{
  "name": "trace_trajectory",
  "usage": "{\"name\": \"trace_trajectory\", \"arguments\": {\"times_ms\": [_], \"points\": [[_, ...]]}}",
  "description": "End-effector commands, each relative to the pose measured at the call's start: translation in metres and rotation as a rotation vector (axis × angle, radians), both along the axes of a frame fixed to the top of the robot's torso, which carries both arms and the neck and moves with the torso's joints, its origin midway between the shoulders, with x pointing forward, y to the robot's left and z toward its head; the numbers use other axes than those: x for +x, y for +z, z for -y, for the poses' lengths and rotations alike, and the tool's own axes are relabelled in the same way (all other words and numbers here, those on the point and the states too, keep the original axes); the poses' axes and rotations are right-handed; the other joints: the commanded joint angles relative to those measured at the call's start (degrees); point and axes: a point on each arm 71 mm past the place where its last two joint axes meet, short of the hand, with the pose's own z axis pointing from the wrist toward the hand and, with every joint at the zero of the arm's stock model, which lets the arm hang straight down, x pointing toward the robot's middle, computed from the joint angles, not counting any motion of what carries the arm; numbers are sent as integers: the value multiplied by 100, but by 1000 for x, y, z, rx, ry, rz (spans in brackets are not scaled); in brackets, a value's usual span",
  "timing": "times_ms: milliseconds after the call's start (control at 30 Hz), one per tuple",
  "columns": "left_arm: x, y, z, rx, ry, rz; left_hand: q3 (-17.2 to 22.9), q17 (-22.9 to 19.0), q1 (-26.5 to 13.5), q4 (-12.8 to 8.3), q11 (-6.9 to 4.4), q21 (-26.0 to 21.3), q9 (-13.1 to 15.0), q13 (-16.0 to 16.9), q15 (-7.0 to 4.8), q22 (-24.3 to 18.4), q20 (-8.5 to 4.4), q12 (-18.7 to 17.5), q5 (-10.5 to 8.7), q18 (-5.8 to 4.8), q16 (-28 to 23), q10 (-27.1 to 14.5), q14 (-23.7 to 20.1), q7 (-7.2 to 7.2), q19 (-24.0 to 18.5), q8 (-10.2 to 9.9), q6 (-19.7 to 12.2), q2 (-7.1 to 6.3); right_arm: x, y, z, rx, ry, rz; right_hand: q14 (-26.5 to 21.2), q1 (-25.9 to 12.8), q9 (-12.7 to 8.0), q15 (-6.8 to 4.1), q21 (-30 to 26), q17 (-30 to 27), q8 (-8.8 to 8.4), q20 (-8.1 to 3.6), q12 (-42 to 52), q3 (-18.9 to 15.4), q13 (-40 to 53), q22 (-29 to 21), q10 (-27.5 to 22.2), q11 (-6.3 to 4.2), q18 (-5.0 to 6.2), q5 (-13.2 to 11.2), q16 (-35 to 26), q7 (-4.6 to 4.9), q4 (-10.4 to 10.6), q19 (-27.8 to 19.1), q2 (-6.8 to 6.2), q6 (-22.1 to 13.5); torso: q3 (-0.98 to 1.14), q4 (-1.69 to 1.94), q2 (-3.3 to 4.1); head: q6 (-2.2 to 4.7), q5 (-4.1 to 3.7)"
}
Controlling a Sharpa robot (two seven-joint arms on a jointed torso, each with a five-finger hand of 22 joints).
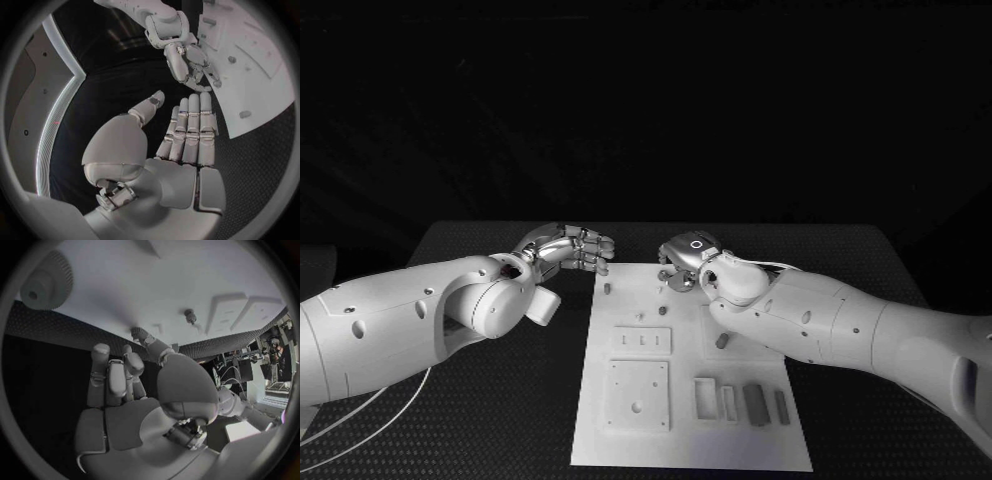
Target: Assemble the parts on the task board
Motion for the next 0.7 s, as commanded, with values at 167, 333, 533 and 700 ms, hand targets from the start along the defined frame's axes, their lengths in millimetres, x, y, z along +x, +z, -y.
{"name": "trace_trajectory", "arguments": {"times_ms": [167,333,533,700], "points": [[-1,2,1,-10,-14,3,-34,12,-72,-6,30,-35,-8,8,15,9,0,-35,-23,119,-33,-6,-19,38,-53,-25,2,-8,-2,0,2,11,5,-5,-21,8,-16,18,-30,-12,-33,22,-31,40,-10,89,-14,51,85,13,-29,1,9,-37,-61,-44,-2,-9,-2,2,-9],[-1,2,-1,-11,-9,8,-33,14,-71,-6,30,-35,-9,9,16,10,0,-36,-22,119,-34,-5,-19,39,-53,-26,2,-7,-10,13,14,76,13,-4,-4,-12,-21,22,-29,6,-34,24,-15,37,3,90,0,55,85,12,-24,5,19,-29,-64,-41,-3,-15,-7,48,-49],[2,6,-10,-13,5,32,-25,26,-58,-9,23,-38,-3,20,16,15,0,-28,-22,119,-43,31,-13,37,-51,-15,24,7,-12,41,34,177,45,-72,27,-104,-44,40,-28,28,-58,27,52,25,56,87,48,75,85,13,-11,27,69,4,-169,-65,-6,-65,-11,108,-27],[2,8,-12,-15,-1,38,-25,31,-54,-12,20,-39,-2,24,16,16,0,-29,-23,119,-48,40,-12,30,-51,-12,29,6,-15,56,61,234,40,-145,33,-169,-58,54,-36,35,-66,24,106,41,102,83,68,89,85,14,-4,41,129,21,-291,-66,-15,-125,-24,158,-19]]}}
